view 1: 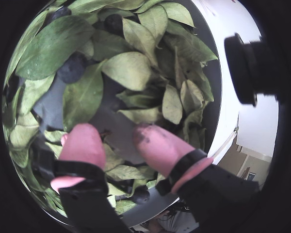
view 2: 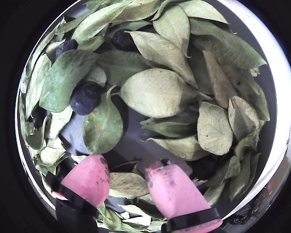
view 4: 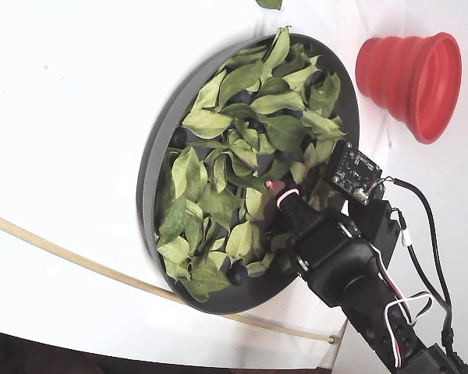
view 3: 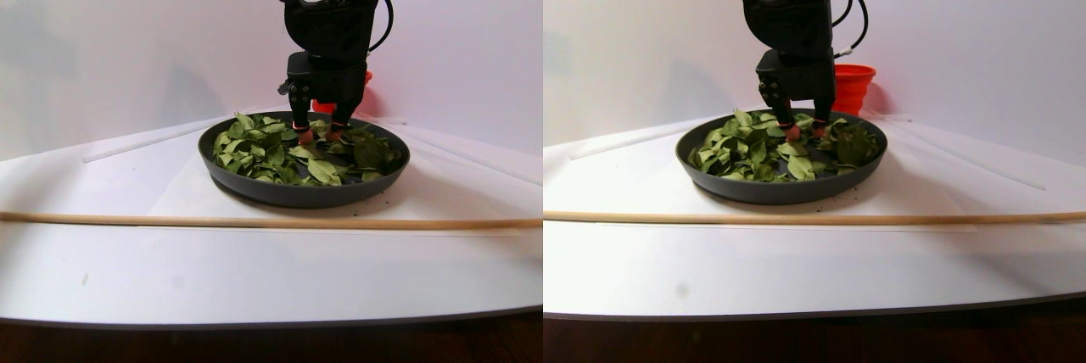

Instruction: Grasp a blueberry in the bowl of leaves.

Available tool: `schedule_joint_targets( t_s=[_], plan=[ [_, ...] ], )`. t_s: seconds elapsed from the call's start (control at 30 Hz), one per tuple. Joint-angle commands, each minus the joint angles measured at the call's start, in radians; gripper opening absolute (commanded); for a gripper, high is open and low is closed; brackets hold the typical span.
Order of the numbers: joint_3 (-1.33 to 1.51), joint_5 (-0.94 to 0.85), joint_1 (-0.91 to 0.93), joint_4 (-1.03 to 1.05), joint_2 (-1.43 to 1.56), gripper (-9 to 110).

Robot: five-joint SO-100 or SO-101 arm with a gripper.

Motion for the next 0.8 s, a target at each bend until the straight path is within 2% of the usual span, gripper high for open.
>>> schedule_joint_targets(
  t_s=[0.0,0.77],
  plan=[
    [-0.025,-0.008,-0.017,0.003,0.132,14],
    [-0.064,0.011,-0.021,-0.006,0.107,15]
  ],
)
